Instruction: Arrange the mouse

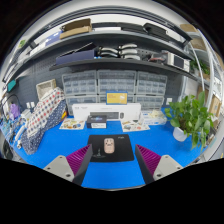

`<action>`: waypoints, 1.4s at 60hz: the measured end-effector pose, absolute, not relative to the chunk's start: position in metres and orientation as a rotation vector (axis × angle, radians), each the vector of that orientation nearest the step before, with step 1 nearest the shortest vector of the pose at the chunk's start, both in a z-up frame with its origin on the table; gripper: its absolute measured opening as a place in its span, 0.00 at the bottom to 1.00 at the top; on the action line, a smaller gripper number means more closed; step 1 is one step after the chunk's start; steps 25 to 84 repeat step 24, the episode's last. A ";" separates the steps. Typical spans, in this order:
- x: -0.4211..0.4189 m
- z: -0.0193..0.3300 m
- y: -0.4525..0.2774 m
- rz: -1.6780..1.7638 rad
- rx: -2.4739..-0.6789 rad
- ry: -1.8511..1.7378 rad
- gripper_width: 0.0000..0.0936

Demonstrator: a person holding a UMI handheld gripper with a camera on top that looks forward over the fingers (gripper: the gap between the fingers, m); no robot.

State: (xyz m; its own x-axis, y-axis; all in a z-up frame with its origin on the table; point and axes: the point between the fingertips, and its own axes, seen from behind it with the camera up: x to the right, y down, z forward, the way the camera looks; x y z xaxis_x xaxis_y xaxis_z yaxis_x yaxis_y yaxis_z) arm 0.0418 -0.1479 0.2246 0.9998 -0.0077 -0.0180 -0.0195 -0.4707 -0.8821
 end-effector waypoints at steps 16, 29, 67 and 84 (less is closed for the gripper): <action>0.057 0.232 -0.198 0.034 -2.025 0.015 0.93; 0.065 0.238 -0.206 0.039 -2.016 0.018 0.93; 0.065 0.238 -0.206 0.039 -2.016 0.018 0.93; 0.065 0.238 -0.206 0.039 -2.016 0.018 0.93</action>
